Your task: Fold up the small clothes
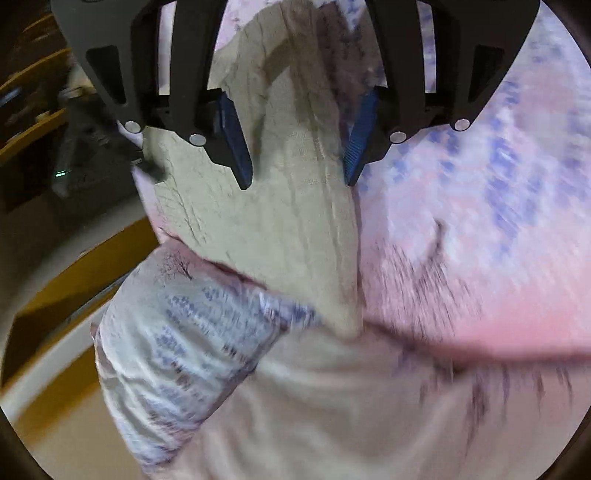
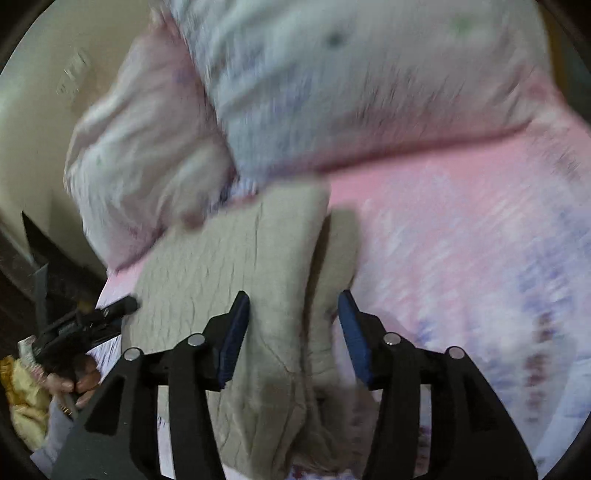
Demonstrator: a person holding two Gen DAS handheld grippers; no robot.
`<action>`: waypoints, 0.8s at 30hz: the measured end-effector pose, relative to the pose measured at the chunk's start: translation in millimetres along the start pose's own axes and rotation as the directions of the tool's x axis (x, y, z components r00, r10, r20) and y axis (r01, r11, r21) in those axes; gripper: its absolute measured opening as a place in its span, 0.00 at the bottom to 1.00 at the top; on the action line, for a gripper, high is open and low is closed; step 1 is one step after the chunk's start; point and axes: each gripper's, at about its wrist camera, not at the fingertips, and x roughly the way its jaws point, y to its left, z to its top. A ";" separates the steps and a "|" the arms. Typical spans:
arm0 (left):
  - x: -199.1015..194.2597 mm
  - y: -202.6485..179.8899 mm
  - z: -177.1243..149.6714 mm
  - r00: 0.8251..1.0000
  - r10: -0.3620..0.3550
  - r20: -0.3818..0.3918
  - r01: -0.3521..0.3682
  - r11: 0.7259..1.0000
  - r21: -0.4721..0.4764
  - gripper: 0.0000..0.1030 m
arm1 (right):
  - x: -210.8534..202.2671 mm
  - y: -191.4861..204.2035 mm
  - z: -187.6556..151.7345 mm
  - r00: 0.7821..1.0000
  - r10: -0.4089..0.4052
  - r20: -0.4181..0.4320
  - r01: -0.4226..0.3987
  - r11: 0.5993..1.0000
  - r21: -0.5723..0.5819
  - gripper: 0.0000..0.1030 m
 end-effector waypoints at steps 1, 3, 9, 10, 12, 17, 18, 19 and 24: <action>-8.0 -7.6 -0.1 0.999 0.006 0.033 -0.007 0.999 0.035 0.50 | -9.7 4.2 2.7 0.999 0.006 0.039 -0.006 1.000 -0.016 0.49; -19.4 -28.7 -0.6 0.996 -0.003 0.084 -0.005 0.995 0.096 0.57 | -20.2 17.7 6.6 0.996 0.064 0.066 -0.060 0.996 -0.059 0.49; -2.1 -66.3 -10.9 0.999 -0.030 0.041 0.021 0.980 0.198 0.63 | 5.8 45.7 -5.6 0.995 0.099 -0.023 -0.101 0.986 -0.132 0.49; 1.4 -67.0 -13.9 0.999 -0.022 0.032 0.015 0.979 0.205 0.63 | 10.1 44.1 -7.9 0.994 0.101 -0.035 -0.105 0.987 -0.125 0.49; 11.4 -68.0 -18.2 1.000 0.001 0.010 -0.003 0.976 0.218 0.63 | 15.0 42.2 -10.6 0.995 0.086 -0.048 -0.092 0.987 -0.129 0.49; 25.6 -79.5 -23.0 0.999 0.049 0.012 -0.050 0.960 0.276 0.69 | 30.3 37.2 -15.6 0.993 0.061 -0.097 -0.072 0.991 -0.117 0.48; 28.1 -81.3 -23.8 0.999 0.053 0.009 -0.053 0.958 0.282 0.71 | 31.2 36.0 -18.6 0.993 0.062 -0.098 -0.073 0.991 -0.114 0.48; 30.8 -82.8 -24.8 0.998 0.060 0.005 -0.059 0.956 0.287 0.71 | 29.4 32.9 -19.9 0.993 0.067 -0.094 -0.077 0.991 -0.112 0.48; 40.6 -82.3 -26.2 0.998 0.065 -0.003 -0.061 0.958 0.279 0.71 | 24.3 12.6 -24.5 0.988 0.136 -0.072 -0.140 0.989 -0.043 0.49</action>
